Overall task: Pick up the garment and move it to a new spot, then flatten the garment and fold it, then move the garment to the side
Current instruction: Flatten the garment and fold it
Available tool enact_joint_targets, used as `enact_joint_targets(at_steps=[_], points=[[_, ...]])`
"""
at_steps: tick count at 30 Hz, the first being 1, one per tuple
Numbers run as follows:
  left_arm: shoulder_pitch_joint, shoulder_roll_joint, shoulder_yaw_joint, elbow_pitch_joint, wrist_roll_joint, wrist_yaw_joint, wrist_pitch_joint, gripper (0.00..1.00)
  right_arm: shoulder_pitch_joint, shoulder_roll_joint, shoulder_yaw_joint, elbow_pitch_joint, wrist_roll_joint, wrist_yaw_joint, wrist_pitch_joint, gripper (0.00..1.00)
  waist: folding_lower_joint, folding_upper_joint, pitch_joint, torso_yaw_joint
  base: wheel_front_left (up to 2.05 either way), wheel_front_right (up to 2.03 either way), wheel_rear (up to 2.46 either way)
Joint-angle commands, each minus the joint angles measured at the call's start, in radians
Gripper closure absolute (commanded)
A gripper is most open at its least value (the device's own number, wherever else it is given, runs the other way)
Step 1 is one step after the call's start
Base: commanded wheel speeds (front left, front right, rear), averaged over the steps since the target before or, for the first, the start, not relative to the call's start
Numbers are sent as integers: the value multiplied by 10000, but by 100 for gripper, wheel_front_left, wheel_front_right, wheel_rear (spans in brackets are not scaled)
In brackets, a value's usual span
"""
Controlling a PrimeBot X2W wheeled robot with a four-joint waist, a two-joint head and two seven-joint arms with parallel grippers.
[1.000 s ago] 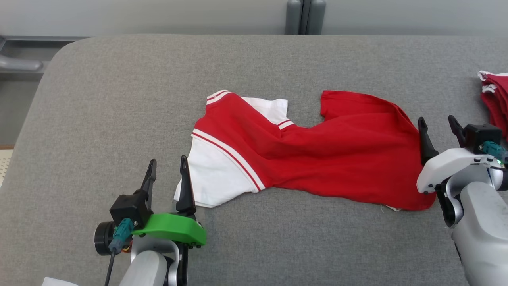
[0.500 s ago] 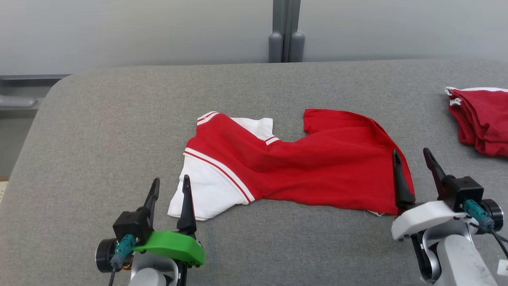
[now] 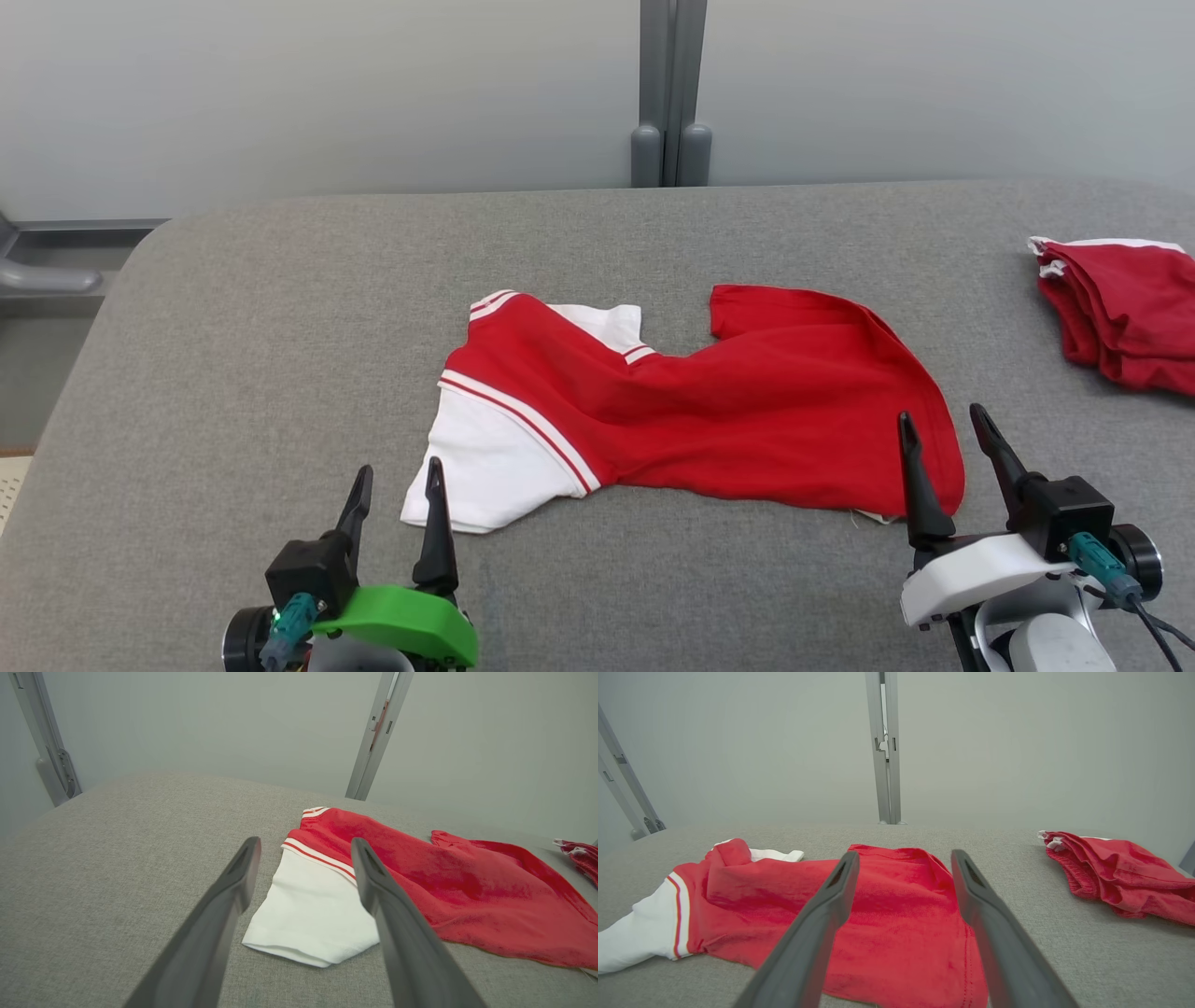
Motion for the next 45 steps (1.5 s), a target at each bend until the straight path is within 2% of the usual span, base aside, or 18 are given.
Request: enact_joint_targets(at_steps=[1,14,16,22,27,32,39,40,41,44,45], points=[[195,23,1,-27,71,26,-5,0,132,-7,11,-71,68,-19,-28,0,0,0,-35,18,0,0,0],[162,23,-96,219,130,94,3,0,145,5,222,44,392,-19,-30,0,0,0,-12,44,0,0,0],[39,96,-143,560,136,101,278,0,113,5,222,94,362,-19,-5,0,0,0,23,21,0,0,0],[-850,465,-34,1583,-374,-153,2090,0,108,5,218,285,239,-19,354,0,0,0,251,-123,0,0,0],[-1679,614,157,2559,-852,-201,3534,0,-30,2,187,349,311,-19,587,0,0,0,591,-425,0,0,0],[-2293,719,396,3375,-1187,-256,4038,0,-102,2,137,421,263,-19,694,0,0,0,934,-837,0,0,0],[-2537,651,228,3984,-1264,-362,4339,2,82,4,-201,649,127,-19,901,0,0,0,1121,-1097,0,0,0],[-2531,639,227,4043,-1293,-353,4336,30,68,4,-242,708,135,-19,934,0,0,0,1138,-1109,0,0,0],[-2534,633,209,4083,-1300,-347,4343,53,56,6,-275,757,165,-19,992,0,0,0,1146,-1112,0,0,0],[-2585,584,190,4120,-1353,-395,4182,82,-66,6,-522,993,285,-19,1152,0,0,0,1175,-1053,0,0,0],[-2598,569,193,4115,-1371,-419,4111,87,-123,6,-576,1094,323,-19,1227,0,0,0,1182,-1017,0,0,0]])
